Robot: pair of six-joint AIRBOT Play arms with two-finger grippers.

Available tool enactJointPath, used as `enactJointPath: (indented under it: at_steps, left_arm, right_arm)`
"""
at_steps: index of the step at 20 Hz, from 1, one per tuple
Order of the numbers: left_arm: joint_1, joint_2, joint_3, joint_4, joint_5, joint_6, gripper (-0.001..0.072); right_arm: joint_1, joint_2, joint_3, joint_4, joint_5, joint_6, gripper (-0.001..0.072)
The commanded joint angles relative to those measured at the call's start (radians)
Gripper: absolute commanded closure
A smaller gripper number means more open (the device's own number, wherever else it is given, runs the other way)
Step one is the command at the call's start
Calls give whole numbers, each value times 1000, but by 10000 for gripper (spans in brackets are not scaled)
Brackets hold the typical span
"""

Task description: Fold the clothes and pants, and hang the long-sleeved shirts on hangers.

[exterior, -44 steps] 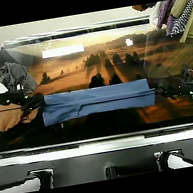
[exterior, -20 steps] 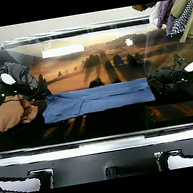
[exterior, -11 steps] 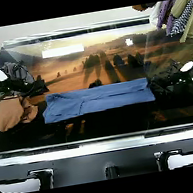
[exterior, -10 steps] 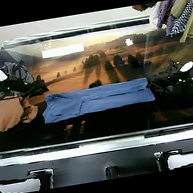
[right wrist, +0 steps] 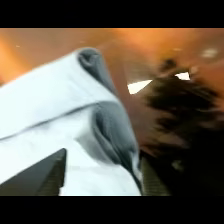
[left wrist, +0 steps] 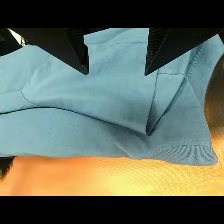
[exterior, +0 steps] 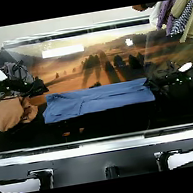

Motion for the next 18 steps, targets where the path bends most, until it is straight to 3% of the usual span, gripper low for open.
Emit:
enactJointPath:
  at_steps: [1, 2, 5, 6, 7, 10, 14, 18]
  left_arm:
    - [-1, 0, 1, 0, 0, 2, 297]
    - [-1, 0, 1, 0, 0, 2, 299]
    - [-1, 0, 1, -4, -3, 2, 342]
    - [-1, 0, 1, -12, -4, 2, 423]
    - [-1, 0, 1, -35, -6, 2, 672]
    - [-28, -11, -1, -108, 5, 9, 692]
    - [-175, -51, -22, -179, 65, 4, 691]
    - [-393, -117, -22, -227, 213, -103, 691]
  right_arm:
    - [2, -47, -1, 106, 52, -47, 314]
    - [2, -51, -1, 104, 51, -50, 368]
    - [2, -42, -1, 109, 46, -61, 680]
    - [2, -31, -1, 111, 45, -60, 679]
    - [1, -10, -1, 110, 45, -52, 680]
    - [1, 84, -1, 76, 47, 14, 680]
    - [1, 230, -1, -24, 93, 111, 680]
    - [1, 363, -1, -69, 149, 171, 680]
